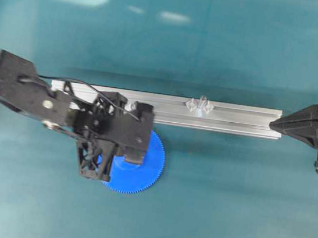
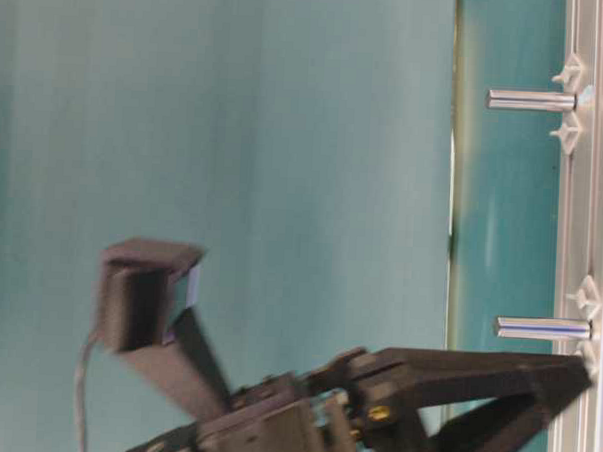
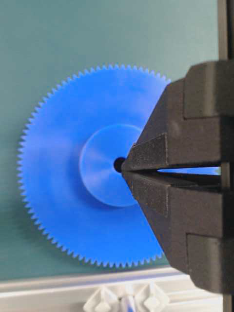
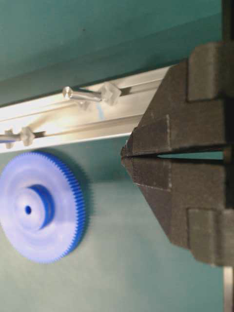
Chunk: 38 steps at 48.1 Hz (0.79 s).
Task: Insert the large gear onto the shaft.
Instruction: 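Position the left gripper above the blue gear's hub and lower it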
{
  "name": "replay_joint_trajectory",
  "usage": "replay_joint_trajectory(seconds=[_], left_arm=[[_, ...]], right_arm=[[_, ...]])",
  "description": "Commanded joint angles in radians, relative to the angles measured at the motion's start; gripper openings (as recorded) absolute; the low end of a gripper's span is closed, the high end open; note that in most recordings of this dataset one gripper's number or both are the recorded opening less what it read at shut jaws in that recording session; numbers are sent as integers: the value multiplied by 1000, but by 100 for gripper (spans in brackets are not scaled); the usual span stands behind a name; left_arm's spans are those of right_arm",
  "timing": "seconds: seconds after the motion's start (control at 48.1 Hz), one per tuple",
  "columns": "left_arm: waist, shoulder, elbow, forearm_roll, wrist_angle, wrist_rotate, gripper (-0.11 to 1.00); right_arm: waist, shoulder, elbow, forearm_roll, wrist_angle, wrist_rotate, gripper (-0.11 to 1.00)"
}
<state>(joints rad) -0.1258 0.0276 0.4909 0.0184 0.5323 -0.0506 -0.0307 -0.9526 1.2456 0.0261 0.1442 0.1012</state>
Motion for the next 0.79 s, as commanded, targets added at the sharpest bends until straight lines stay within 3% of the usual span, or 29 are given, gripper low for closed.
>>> replay_joint_trajectory(seconds=[0.0, 0.769], left_arm=[[-6, 6, -38, 3, 28, 3, 0], [-6, 114, -129, 3, 129, 14, 1]], right_arm=[[-2, 5, -8, 0, -5, 8, 2], [-6, 5, 6, 0, -6, 8, 2]])
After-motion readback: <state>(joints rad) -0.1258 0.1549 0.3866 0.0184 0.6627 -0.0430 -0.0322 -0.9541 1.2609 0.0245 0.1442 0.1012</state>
